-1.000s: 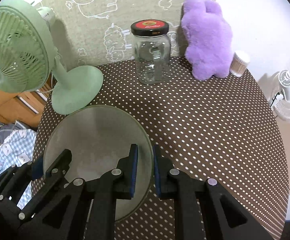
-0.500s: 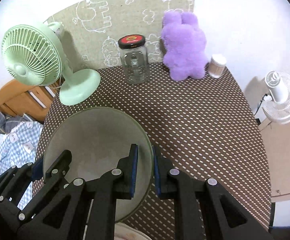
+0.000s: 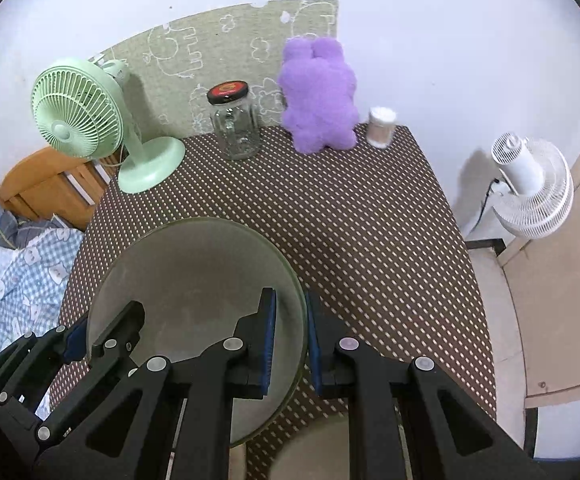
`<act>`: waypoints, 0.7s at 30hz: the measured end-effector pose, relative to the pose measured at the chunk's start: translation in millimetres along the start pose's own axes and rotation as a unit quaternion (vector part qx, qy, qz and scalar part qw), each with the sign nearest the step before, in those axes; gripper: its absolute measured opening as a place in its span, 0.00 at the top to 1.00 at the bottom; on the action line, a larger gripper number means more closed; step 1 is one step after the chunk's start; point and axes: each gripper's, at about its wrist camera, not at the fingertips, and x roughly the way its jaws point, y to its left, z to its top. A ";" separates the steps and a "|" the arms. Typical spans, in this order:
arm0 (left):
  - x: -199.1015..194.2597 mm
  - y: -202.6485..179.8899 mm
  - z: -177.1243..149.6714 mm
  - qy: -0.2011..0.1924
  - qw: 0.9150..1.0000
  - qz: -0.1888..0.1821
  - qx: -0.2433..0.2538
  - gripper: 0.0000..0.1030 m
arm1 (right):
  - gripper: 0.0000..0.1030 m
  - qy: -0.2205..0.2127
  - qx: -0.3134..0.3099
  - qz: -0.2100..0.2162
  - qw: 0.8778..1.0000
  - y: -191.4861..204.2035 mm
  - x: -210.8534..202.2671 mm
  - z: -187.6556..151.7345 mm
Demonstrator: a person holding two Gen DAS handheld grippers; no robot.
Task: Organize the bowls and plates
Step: 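Lift and carry the grey bowl with the right gripper toward the plates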
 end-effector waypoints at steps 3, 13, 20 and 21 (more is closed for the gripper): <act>-6.3 -13.7 -13.3 0.004 1.000 0.001 -0.003 0.86 | 0.83 0.003 0.000 0.001 1.000 -13.7 -6.4 -13.1; -13.8 -49.8 -52.2 0.022 1.000 -0.006 -0.012 0.86 | 0.83 0.019 -0.014 -0.007 1.000 -52.4 -17.9 -56.4; -23.8 -65.1 -70.5 0.025 1.000 -0.003 -0.011 0.86 | 0.83 0.027 -0.012 -0.002 1.000 -70.2 -23.9 -78.7; -25.4 -65.7 -72.5 0.026 1.000 -0.003 -0.012 0.86 | 0.83 0.025 -0.015 -0.003 1.000 -70.8 -26.1 -80.7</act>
